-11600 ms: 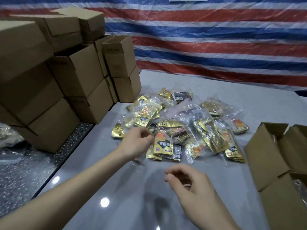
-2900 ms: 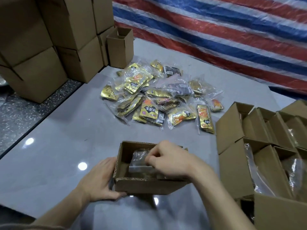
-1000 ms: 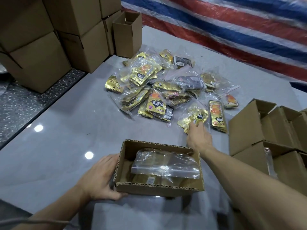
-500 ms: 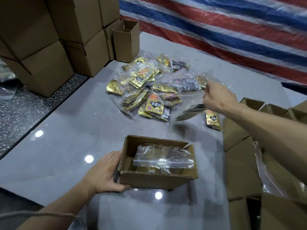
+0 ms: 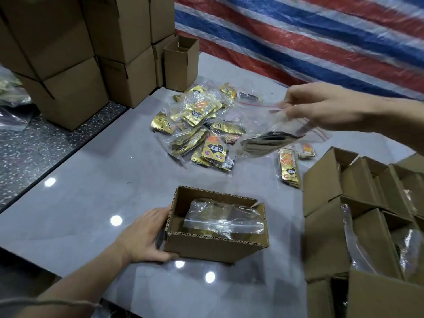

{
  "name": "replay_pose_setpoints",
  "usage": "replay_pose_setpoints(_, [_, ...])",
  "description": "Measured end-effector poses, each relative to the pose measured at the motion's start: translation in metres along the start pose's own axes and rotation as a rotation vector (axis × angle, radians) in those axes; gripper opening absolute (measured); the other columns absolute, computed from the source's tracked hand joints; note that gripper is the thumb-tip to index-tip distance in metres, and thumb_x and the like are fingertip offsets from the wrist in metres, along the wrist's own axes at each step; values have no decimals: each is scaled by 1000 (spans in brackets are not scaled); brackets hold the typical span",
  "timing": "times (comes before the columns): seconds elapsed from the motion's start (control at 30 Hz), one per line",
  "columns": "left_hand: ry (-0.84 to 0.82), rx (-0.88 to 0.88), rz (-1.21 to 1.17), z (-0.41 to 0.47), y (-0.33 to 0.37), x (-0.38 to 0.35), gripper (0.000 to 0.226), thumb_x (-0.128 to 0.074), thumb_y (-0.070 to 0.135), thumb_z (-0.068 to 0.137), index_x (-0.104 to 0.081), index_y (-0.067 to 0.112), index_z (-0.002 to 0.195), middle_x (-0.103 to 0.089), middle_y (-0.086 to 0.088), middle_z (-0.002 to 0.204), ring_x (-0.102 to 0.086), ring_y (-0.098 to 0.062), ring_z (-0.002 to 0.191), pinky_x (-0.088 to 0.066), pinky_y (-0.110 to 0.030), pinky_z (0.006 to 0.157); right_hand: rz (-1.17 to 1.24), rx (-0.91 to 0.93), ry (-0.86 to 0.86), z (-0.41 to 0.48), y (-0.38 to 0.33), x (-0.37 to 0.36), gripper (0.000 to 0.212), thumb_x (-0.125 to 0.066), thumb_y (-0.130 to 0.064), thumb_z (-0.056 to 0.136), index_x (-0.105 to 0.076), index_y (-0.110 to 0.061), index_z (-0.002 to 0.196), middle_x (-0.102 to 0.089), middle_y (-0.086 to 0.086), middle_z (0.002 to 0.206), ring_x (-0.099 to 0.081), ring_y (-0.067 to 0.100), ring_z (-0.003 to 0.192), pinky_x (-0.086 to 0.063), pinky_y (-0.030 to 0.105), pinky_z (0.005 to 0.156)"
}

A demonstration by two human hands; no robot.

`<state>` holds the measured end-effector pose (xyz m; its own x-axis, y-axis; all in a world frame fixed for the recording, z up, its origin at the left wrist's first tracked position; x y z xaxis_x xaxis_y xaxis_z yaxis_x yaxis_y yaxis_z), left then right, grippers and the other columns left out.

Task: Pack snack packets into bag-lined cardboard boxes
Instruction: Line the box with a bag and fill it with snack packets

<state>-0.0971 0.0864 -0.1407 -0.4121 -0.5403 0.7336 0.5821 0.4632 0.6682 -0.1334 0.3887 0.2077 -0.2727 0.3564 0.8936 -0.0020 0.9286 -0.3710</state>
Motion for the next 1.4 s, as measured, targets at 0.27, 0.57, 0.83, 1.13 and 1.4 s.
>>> replay_pose_setpoints(0.27, [-10, 36, 25, 0, -6, -5, 78, -78, 73, 57, -48, 39, 120, -36, 47, 115, -38, 15, 102, -41, -21, 89, 625, -30, -195, -29, -21, -2, 16, -44, -15, 94, -50, -11, 80, -53, 17, 95, -52, 35, 83, -51, 43, 72])
replay_pose_setpoints(0.57, [11, 2, 46, 1, -6, -6, 77, -78, 72, 58, -52, 30, 117, -36, 35, 103, -42, 6, 96, -41, -21, 84, 690, 15, -334, -39, -44, -42, 12, -55, -19, 90, -50, -8, 90, -55, 33, 100, -59, 48, 91, -55, 60, 84])
replay_pose_setpoints(0.83, [9, 7, 56, 2, -9, -8, 79, -79, 72, 57, -56, 19, 110, -38, 26, 101, -49, -5, 95, -43, -25, 87, 726, -124, -392, -34, -38, -95, 25, -39, -5, 101, -48, -14, 80, -52, 3, 72, -56, 18, 62, -48, 36, 58])
replay_pose_setpoints(1.13, [-1, 7, 25, 2, -3, -3, 87, -79, 70, 57, -57, 17, 123, -40, 26, 108, -42, 3, 100, -36, -19, 92, 156, 60, -310, -21, -24, -160, 13, -43, -14, 104, -46, -14, 91, -57, -3, 73, -47, 16, 66, -41, 35, 65])
replay_pose_setpoints(1.4, [-4, -1, 28, 3, 0, -2, 89, -77, 70, 58, -58, 12, 122, -42, 21, 111, -48, -4, 103, -34, -17, 94, -207, 344, 12, -26, -27, -166, 40, -56, -25, 95, -45, -23, 134, -62, -7, 119, -61, 21, 102, -52, 40, 78])
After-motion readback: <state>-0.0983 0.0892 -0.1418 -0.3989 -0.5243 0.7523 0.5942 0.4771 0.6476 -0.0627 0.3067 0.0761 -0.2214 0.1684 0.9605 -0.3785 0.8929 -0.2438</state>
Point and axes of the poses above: each hand's wrist, its own z-axis towards the middle knuckle, its own x-axis out of the back of the hand, y = z × x, the point moved 3 cm from there along z, towards the middle knuckle
